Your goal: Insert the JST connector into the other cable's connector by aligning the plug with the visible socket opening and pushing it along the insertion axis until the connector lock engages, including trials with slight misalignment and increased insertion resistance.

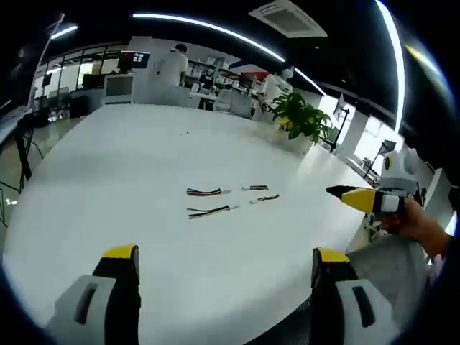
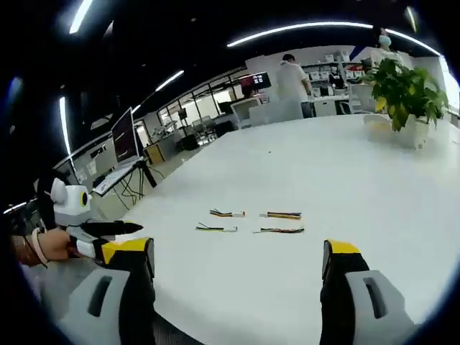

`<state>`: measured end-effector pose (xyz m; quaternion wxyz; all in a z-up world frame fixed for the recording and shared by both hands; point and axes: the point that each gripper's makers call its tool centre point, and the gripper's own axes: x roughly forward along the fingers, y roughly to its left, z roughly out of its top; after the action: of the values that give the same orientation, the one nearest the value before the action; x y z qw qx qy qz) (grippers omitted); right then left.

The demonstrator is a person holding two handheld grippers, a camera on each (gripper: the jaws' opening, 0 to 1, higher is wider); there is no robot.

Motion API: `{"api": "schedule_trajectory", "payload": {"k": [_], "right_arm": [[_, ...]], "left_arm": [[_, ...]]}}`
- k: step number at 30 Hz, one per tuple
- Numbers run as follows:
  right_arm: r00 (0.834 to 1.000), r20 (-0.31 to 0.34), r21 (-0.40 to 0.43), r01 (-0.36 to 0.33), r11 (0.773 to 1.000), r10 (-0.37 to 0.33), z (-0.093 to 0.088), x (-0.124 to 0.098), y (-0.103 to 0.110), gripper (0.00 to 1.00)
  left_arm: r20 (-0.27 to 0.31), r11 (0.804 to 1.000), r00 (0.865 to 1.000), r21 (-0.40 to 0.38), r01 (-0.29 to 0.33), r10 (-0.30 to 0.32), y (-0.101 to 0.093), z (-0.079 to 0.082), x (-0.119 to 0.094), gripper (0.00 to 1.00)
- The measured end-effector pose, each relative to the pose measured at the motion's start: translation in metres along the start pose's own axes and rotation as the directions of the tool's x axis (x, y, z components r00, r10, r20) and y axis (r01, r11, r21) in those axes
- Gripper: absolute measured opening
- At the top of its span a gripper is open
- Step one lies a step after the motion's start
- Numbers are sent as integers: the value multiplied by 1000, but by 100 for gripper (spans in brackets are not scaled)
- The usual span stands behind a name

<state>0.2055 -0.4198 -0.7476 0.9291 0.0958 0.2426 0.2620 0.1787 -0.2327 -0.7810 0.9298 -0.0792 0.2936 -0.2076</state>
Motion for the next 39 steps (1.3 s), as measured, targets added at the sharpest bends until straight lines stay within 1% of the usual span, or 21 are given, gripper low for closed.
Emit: {"api": "schedule_trajectory", "payload": {"k": [3, 9, 13, 16, 24, 29, 33, 35, 39], "right_arm": [[1000, -9, 2, -11, 1000, 11, -2, 1, 2, 96], [999, -29, -30, -18, 999, 17, -5, 3, 5, 96], [999, -36, -27, -24, 999, 23, -6, 3, 6, 96], [999, -42, -19, -26, 999, 25, -7, 3, 6, 95], [998, -58, -20, -34, 999, 32, -11, 4, 7, 95], [998, -60, -26, -34, 999, 33, -12, 4, 8, 94], [997, -62, -28, -38, 999, 36, -12, 5, 9, 94], [997, -62, -30, -40, 999, 38, -12, 5, 9, 93], [998, -57, -34, -42, 999, 40, -12, 5, 10, 93]], "left_arm": [[-6, 1000, 1000, -3, -3, 3, 1, -1, 0, 99], [-9, 1000, 1000, 14, -3, 3, 1, -1, 1, 99], [-8, 1000, 1000, 24, -1, 1, 0, -1, 2, 99], [-16, 1000, 1000, 17, 3, -3, -1, -2, 2, 99], [-12, 1000, 1000, 11, 3, -3, 0, -2, 2, 99], [-20, 1000, 1000, 12, 10, -10, -2, -3, 3, 99], [-14, 1000, 1000, 16, 12, -12, -2, -3, 4, 99], [-19, 1000, 1000, 6, 10, -10, -1, -4, 3, 99], [-6, 1000, 1000, 4, 3, -3, 0, -1, 3, 99]]}}
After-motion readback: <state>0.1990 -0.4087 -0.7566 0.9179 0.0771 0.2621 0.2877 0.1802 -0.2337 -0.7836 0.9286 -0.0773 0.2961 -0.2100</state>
